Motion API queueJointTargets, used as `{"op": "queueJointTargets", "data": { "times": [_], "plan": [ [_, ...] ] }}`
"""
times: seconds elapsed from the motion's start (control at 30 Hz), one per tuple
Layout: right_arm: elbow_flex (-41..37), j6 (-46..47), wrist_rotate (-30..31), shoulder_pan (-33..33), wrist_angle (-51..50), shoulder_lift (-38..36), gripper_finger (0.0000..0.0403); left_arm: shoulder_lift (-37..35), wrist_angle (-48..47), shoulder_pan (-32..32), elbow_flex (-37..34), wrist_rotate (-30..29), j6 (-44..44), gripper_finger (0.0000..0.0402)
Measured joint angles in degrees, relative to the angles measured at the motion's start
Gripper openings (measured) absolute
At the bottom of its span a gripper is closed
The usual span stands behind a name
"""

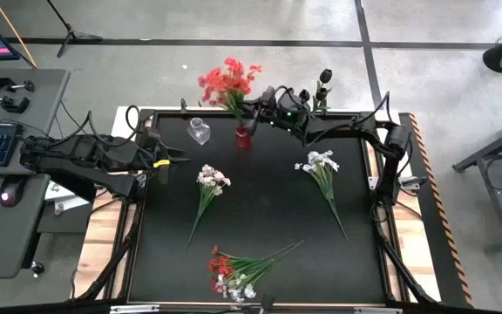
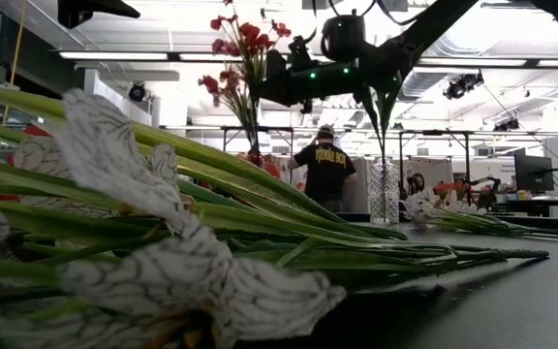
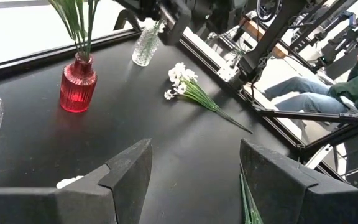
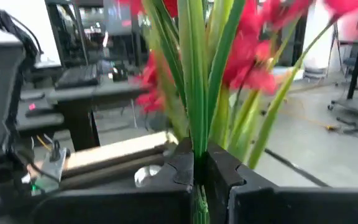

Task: Sort flowers into vase by color
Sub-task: Put the top red flowers into the red flower vase, then put the red flowers into the red flower vase

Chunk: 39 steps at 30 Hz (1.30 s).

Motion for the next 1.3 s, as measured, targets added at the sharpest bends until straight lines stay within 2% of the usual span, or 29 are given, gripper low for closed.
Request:
{"op": "queueJointTargets", "data": {
  "times": [0.4, 0.5, 0.77, 0.9, 1.07, 1.23, 1.3],
  "plan": [
    [0.0, -0.81, 1.24, 0.05, -7.12, -0.19, 0.0008, 0.0, -0.01, 0.02, 0.0, 0.14, -0.03, 0.0232],
    [0.0, 0.1, 1.24, 0.07, -10.02, -1.19, 0.004, 0.0, 0.0, 0.02, 0.0, 0.17, -0.02, 0.0232],
    [-0.02, 0.24, 1.29, 0.07, -21.31, -5.75, 0.0176, 0.02, -0.03, 0.02, 0.0, 0.28, 0.02, 0.0232],
    [-0.02, -0.31, 1.29, 0.05, -28.4, -8.49, 0.0225, 0.02, -0.03, 0.02, 0.0, 0.28, 0.04, 0.0232],
    [-0.02, -2.5, 1.22, 0.07, -39.2, -12.33, 0.0253, 0.02, -0.04, 0.02, 0.0, 0.28, 0.07, 0.0232],
    [-0.02, -2.31, 0.87, 0.07, -53.67, -16.73, 0.0256, 0.02, -0.09, 0.02, 0.0, 0.28, 0.11, 0.0232],
    [-0.02, -2.09, -1.13, 0.05, -60.27, -18.51, 0.0256, 0.02, -0.14, 0.02, 0.0, 0.28, 1.03, 0.0232]
  ]
}}
